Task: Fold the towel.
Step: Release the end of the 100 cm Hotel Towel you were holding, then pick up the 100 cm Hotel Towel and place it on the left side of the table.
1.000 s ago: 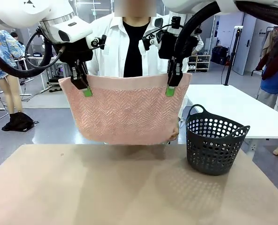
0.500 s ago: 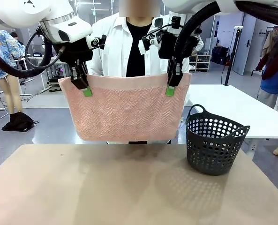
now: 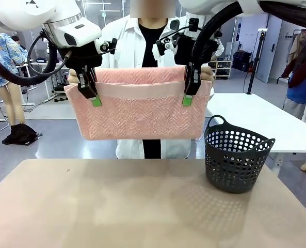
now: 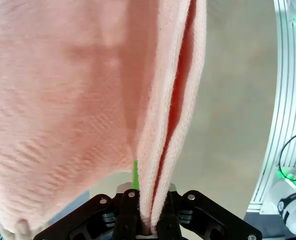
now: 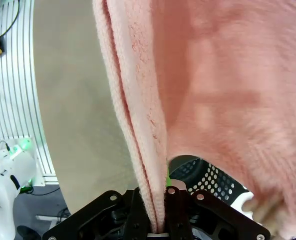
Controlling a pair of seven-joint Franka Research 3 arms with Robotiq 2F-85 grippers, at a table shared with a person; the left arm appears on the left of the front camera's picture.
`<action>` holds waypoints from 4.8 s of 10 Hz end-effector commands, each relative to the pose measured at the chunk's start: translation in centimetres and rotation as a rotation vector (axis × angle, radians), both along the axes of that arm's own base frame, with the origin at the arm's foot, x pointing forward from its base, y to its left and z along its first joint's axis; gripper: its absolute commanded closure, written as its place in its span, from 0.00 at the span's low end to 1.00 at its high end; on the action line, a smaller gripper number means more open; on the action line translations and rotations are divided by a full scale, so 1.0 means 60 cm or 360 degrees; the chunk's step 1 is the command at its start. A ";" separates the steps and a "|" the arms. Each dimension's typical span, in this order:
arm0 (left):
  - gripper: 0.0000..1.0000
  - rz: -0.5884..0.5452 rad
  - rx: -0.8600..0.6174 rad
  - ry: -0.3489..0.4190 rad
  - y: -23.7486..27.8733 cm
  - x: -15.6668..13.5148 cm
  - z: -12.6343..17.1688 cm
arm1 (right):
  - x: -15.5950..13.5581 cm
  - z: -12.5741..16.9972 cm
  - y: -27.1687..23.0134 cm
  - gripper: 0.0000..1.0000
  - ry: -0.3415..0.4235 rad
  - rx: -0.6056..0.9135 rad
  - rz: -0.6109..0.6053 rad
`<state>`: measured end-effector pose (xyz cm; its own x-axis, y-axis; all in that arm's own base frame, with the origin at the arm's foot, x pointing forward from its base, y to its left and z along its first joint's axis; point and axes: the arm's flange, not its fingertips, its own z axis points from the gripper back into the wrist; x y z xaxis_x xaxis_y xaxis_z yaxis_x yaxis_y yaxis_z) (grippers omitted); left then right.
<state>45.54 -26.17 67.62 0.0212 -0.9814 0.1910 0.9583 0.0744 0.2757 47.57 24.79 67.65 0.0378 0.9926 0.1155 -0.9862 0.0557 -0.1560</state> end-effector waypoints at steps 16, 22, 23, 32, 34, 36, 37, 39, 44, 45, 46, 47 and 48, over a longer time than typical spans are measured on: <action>0.56 0.0013 -0.0021 -0.0018 0.002 -0.005 0.007 | -0.003 0.002 -0.002 0.63 -0.0004 0.0048 -0.0002; 0.00 0.0093 -0.0186 -0.0173 0.044 -0.037 0.081 | -0.020 0.056 -0.065 0.00 -0.0016 0.0296 -0.0106; 0.14 0.0119 -0.0288 -0.0180 0.072 -0.050 0.111 | -0.029 0.085 -0.104 0.17 0.0003 0.0389 -0.0160; 0.00 0.1143 -0.0766 -0.0334 0.480 -0.191 0.182 | -0.142 0.123 -0.473 0.00 -0.0002 0.0997 -0.0897; 0.00 0.1208 -0.0831 -0.0360 0.514 -0.221 0.177 | -0.170 0.123 -0.508 0.00 -0.0038 0.1035 -0.0988; 0.00 0.1209 -0.0831 -0.0354 0.517 -0.224 0.167 | -0.178 0.126 -0.514 0.00 -0.0049 0.1027 -0.1024; 0.00 0.1205 -0.0834 -0.0358 0.516 -0.223 0.164 | -0.180 0.129 -0.513 0.00 -0.0058 0.1030 -0.1026; 0.00 0.1182 -0.0834 -0.0323 0.530 -0.225 0.176 | -0.177 0.137 -0.529 0.00 -0.0039 0.1025 -0.0982; 0.00 0.1182 -0.0834 -0.0323 0.530 -0.225 0.176 | -0.177 0.137 -0.529 0.00 -0.0039 0.1025 -0.0982; 0.00 0.1182 -0.0834 -0.0323 0.530 -0.225 0.176 | -0.177 0.137 -0.529 0.00 -0.0039 0.1025 -0.0982; 0.00 0.1182 -0.0834 -0.0323 0.530 -0.225 0.176 | -0.177 0.137 -0.529 0.00 -0.0039 0.1025 -0.0982; 0.00 0.1182 -0.0834 -0.0323 0.530 -0.225 0.176 | -0.177 0.137 -0.529 0.00 -0.0039 0.1025 -0.0982; 0.00 0.1182 -0.0834 -0.0323 0.530 -0.225 0.176 | -0.177 0.137 -0.529 0.00 -0.0039 0.1025 -0.0982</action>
<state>32.31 5.71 77.84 0.5173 -0.5193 0.6802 0.5590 0.8069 0.1910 36.95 -7.01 75.78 0.5336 0.5360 0.6542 -0.7494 0.6582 0.0720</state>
